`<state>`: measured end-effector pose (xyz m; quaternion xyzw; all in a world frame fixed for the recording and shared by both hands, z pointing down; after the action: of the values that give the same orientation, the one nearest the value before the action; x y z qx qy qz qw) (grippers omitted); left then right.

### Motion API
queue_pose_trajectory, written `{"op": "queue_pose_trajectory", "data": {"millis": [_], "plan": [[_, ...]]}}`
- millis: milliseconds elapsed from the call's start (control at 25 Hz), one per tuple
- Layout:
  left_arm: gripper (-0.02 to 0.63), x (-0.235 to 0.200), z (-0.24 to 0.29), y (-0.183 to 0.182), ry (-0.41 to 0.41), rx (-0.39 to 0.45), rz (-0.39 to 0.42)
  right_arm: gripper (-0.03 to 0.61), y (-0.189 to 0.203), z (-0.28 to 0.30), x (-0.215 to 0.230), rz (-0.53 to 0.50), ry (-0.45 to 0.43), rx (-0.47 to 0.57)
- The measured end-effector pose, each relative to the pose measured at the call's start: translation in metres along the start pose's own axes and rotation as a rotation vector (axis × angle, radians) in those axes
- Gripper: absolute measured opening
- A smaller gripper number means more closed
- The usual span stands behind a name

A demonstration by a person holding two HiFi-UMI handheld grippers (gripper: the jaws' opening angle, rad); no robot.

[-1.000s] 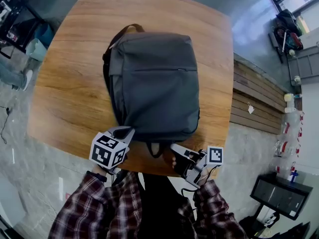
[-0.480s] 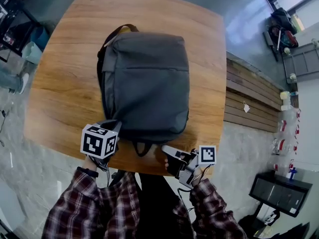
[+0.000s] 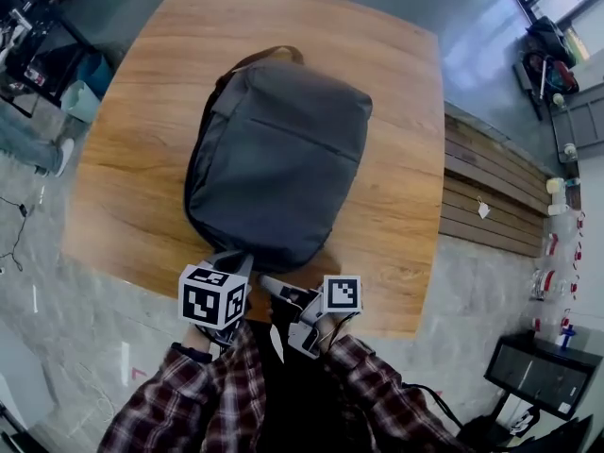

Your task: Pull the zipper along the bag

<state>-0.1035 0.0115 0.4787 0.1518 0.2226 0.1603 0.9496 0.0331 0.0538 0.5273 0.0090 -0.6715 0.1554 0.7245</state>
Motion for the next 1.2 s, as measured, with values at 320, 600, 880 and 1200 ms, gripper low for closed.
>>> {"op": "queue_pose_trajectory", "data": {"millis": [320,600,880,1200], "plan": [[0.008,-0.010,0.018,0.002,-0.016,-0.020,0.104,0.011,-0.002,-0.030,0.008,0.101,0.015,0.092],[0.008,-0.016,0.018,0.001,0.037,-0.033,0.102,0.011,-0.017,-0.070,0.006,0.061,0.028,0.091],[0.008,-0.027,0.016,-0.009,0.058,-0.008,0.016,0.011,-0.017,-0.054,-0.008,-0.089,0.071,-0.006],[0.008,-0.003,-0.049,-0.015,0.029,0.189,-0.069,0.011,-0.008,-0.003,-0.052,-0.159,-0.040,-0.008]]}}
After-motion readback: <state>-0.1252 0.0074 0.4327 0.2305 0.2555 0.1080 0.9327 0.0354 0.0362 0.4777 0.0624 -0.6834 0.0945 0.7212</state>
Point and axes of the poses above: the fingertips, and each gripper's own axes: z forward along the fingers, x to its right, y out of its underside, the point moved 8 cm from there along -z, backward along the fingers, and after that the axes turned 10 degrees about -x, right-handed, at the moved point
